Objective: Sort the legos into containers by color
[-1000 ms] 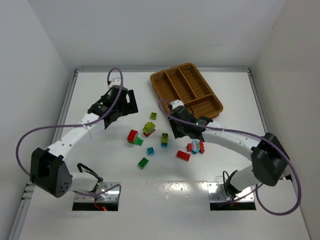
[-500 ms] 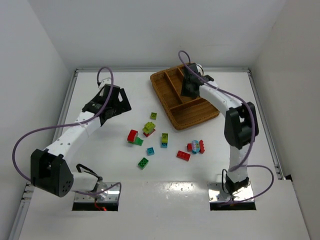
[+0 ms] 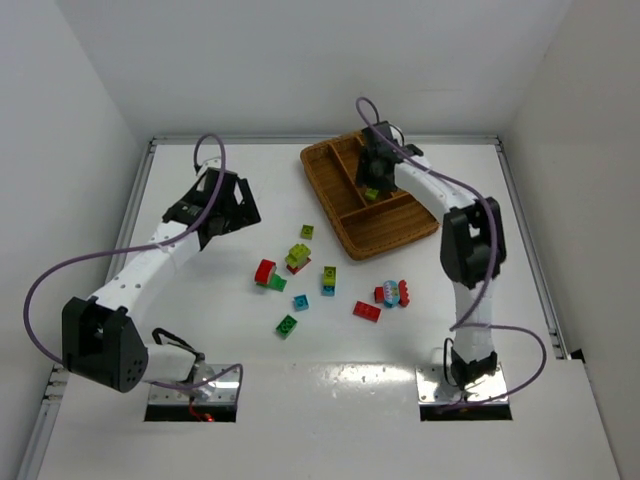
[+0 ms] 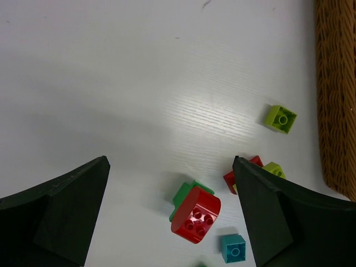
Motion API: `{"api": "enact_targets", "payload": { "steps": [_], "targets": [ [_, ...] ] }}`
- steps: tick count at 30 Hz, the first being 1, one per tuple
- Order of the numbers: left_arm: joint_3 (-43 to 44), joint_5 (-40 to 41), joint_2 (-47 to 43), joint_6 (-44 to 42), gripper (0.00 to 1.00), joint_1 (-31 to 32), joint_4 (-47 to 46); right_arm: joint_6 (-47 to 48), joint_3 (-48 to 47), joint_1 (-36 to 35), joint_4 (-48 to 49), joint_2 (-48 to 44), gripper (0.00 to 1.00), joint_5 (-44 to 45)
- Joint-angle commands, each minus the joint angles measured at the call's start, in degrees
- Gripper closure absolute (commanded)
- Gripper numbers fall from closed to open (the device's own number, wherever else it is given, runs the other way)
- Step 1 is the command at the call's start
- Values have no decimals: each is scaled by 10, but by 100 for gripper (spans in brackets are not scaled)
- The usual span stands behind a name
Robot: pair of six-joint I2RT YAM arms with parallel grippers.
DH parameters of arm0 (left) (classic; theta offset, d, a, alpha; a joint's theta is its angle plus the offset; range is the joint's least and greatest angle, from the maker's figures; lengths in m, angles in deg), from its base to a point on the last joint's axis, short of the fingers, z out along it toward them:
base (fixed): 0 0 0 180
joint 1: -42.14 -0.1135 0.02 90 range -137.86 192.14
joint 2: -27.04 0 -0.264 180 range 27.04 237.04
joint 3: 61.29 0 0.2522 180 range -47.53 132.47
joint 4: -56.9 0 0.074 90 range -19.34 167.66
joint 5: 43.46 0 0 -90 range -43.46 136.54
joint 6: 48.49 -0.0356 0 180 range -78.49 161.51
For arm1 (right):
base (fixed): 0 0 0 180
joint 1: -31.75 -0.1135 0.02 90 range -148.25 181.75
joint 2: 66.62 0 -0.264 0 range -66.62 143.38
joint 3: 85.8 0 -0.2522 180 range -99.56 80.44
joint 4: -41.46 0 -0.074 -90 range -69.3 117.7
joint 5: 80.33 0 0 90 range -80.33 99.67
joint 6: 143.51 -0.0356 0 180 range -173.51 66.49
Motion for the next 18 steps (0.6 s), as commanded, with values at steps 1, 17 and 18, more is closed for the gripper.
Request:
{"api": "enact_targets", "payload": {
  "steps": [1,17,18],
  "targets": [
    [23,16,0,-12,0,-13,8,-8,117,-58,19,-149,41,7],
    [-17,8,-18,-5,0,-24,8,-124,389,-266,69,-225,22,-39],
    [-17,8,-18,-5,0,-24,8,-124,389,-266,82,-219,24,-44]
  ]
}}
